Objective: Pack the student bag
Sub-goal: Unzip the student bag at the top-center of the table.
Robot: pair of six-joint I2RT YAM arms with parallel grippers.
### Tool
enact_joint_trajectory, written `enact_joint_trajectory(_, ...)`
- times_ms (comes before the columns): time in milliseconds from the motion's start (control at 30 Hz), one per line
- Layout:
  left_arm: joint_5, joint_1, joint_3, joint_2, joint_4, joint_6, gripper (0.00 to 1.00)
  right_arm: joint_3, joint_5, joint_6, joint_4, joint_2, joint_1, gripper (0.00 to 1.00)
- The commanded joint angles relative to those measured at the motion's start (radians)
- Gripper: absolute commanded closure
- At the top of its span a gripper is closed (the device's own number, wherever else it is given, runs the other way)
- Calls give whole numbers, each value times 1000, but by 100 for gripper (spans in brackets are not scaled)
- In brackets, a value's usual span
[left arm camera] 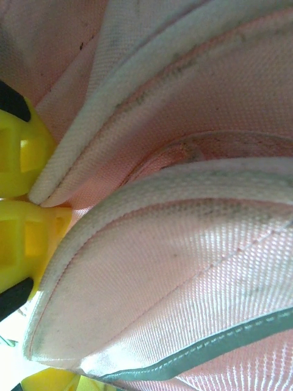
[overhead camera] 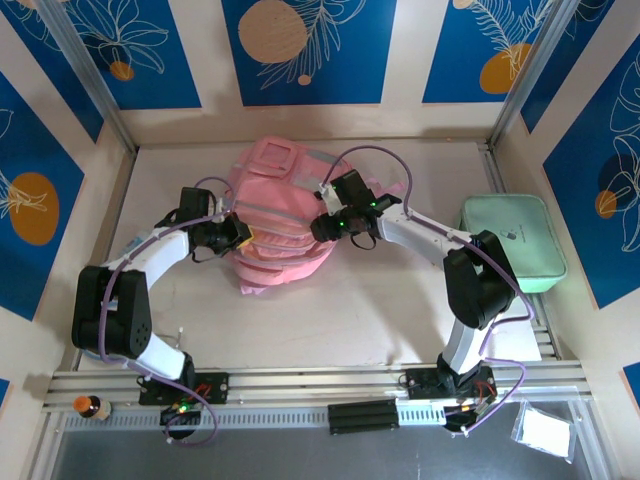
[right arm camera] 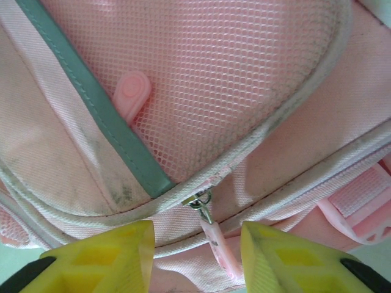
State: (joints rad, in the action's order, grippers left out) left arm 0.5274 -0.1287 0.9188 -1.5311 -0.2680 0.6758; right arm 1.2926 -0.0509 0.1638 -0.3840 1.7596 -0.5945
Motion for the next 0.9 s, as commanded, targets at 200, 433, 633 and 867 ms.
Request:
enact_joint_trajectory(200, 22, 3, 0, 7, 15, -1, 100, 53, -62, -33, -62, 57, -14, 72)
enact_joint_trajectory(433, 17, -1, -10, 33, 39, 50, 100, -7, -88, -69, -32, 26, -34, 94)
enact_joint_trajectory(633, 11, -13, -42, 47, 115, 143, 100, -101, -37, -118, 36, -52, -55, 100)
enact_joint_trajectory(867, -55, -51, -75, 45, 221, 268, 100, -154, 40, -168, 66, -96, -89, 100)
